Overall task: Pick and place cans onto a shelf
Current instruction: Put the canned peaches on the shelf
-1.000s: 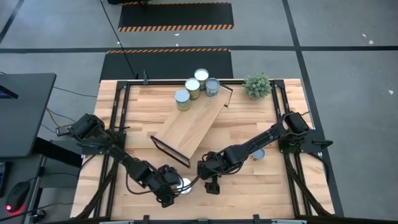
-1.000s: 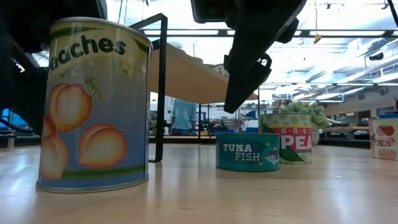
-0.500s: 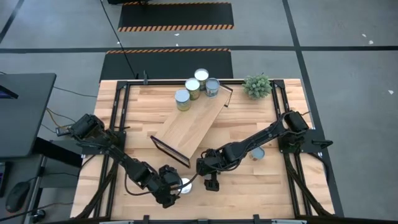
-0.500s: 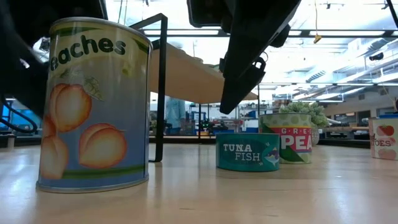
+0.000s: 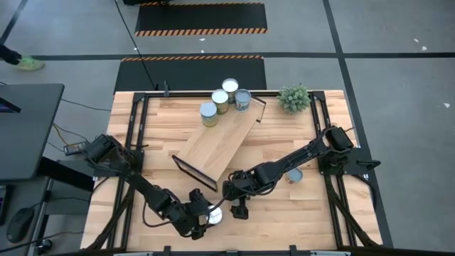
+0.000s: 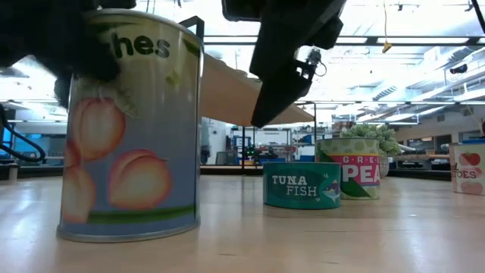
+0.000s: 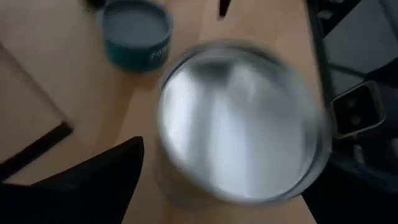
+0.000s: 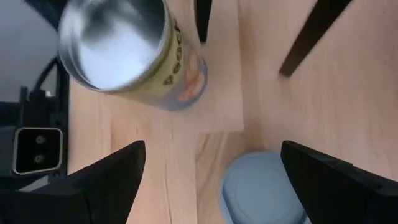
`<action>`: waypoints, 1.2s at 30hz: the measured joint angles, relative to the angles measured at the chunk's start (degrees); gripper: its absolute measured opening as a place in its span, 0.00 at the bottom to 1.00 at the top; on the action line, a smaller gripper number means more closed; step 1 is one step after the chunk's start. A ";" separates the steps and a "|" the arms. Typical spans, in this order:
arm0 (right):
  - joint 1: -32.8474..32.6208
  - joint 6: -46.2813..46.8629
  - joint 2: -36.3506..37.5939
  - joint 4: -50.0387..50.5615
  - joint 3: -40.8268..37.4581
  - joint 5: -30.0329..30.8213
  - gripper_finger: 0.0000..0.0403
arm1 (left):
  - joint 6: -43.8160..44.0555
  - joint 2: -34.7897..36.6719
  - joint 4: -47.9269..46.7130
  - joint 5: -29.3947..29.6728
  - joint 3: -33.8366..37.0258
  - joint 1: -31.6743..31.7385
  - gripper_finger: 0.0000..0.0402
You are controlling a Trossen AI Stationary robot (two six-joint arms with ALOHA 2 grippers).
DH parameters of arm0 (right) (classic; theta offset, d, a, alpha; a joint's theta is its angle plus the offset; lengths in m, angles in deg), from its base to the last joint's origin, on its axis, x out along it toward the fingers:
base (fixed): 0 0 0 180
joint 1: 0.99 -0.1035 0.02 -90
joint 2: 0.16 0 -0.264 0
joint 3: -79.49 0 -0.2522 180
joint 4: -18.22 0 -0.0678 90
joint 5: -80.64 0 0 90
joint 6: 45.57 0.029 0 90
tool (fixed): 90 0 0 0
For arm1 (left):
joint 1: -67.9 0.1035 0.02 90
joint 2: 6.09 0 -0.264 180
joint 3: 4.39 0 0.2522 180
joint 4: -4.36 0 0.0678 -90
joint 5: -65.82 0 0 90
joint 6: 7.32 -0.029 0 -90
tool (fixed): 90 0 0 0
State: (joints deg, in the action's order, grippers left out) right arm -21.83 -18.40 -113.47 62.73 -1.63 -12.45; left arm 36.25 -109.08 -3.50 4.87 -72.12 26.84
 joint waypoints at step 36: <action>2.37 -2.33 12.24 21.08 0.00 10.47 0.95 | -5.27 2.71 7.20 -4.33 -3.66 1.64 0.78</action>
State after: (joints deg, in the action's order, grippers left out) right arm -19.46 -20.73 -101.24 83.81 -1.63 -1.98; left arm 30.98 -106.37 3.70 0.54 -75.79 28.48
